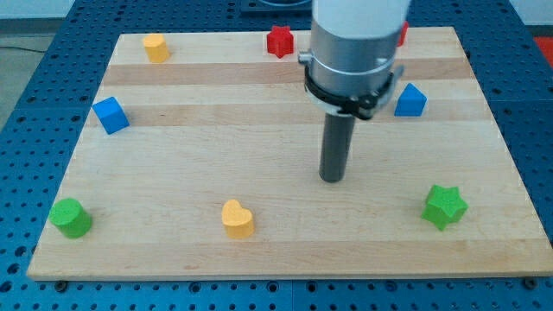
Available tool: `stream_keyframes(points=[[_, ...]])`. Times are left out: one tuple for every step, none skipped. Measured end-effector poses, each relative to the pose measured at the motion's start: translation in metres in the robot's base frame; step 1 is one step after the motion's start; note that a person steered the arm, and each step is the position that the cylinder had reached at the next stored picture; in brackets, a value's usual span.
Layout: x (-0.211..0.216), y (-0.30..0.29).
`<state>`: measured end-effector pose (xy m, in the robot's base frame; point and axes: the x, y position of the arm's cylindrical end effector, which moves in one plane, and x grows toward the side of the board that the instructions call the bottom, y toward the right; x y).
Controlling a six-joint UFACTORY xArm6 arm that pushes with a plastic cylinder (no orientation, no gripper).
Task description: Slightly push the blue cube towards the right
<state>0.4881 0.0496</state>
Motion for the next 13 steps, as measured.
stream_keyframes(points=[[-0.023,-0.022],[-0.004,-0.089],[0.016,-0.218],[-0.028,-0.348],[-0.036,-0.354],[-0.093,-0.337],[-0.132,-0.34],[-0.153,-0.309],[-0.158,-0.275],[-0.155,-0.255],[-0.13,-0.194],[-0.198,-0.295],[-0.143,-0.351]])
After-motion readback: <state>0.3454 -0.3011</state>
